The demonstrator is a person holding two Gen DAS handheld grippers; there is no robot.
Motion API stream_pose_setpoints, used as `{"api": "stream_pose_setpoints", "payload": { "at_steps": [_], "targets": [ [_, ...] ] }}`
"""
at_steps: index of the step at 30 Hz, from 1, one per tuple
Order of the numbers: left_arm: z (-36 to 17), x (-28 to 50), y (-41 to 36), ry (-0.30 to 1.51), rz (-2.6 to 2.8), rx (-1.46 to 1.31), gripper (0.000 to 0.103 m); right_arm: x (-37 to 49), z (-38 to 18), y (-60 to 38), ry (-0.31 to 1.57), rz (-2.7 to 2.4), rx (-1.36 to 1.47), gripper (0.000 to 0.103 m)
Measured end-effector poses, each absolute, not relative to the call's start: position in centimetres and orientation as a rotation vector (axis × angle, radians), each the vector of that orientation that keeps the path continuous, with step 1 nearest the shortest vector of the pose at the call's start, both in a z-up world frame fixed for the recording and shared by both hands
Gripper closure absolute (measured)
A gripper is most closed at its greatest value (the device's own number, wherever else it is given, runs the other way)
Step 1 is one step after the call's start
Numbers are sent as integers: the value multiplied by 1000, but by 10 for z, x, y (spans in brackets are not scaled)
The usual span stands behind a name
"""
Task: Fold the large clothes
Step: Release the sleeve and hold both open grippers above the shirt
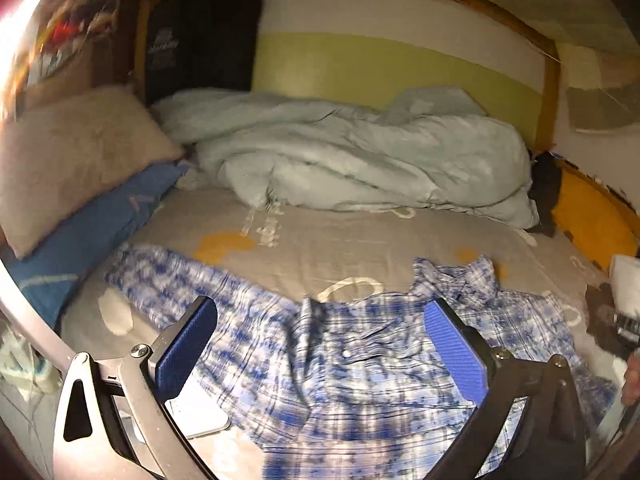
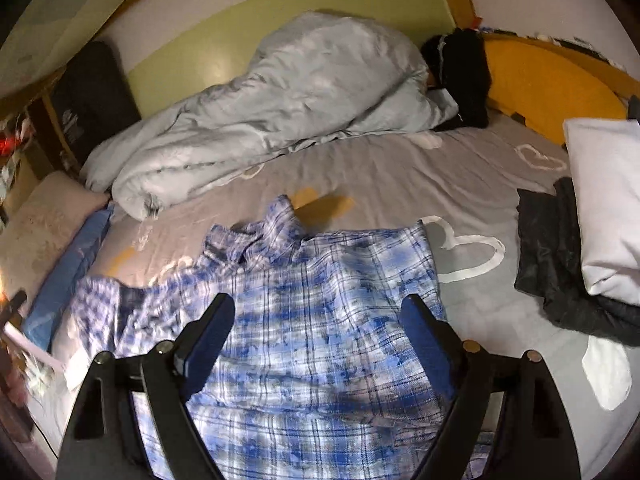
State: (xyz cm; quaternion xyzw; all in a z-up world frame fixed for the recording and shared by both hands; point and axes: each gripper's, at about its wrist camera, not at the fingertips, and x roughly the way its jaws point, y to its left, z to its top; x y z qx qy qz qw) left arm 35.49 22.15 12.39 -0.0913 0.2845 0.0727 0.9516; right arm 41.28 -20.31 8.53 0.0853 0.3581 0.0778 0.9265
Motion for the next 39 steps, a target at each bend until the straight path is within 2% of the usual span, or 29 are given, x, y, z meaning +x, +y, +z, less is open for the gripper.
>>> {"api": "stream_pose_setpoints", "payload": {
  "at_steps": [7,15,16,18,25,28,31,32,36,39],
  "targets": [
    [74,390,280,714,301,-161,0,423,62,-195,802,197,144,19],
    [33,400,344,811,362,-340,0,428,46,-182,843,215,63,19],
    [27,404,346,828,376,-330,1,428,44,-182,843,207,51,19],
    [20,409,349,854,397,-326,12,429,40,-181,851,200,36,19],
    [-5,428,359,955,490,-294,17,433,36,-177,873,217,-2,19],
    [-24,430,369,1006,484,-362,42,434,35,-175,876,216,-4,19],
    [-30,429,372,993,445,-387,83,435,34,-174,879,211,-11,19],
    [-30,429,371,989,450,-380,103,434,34,-174,879,208,-11,19],
    [10,417,351,862,368,-428,103,433,38,-176,868,199,-6,19],
    [62,405,295,707,262,-258,103,432,42,-178,858,197,11,19]
  ]
}}
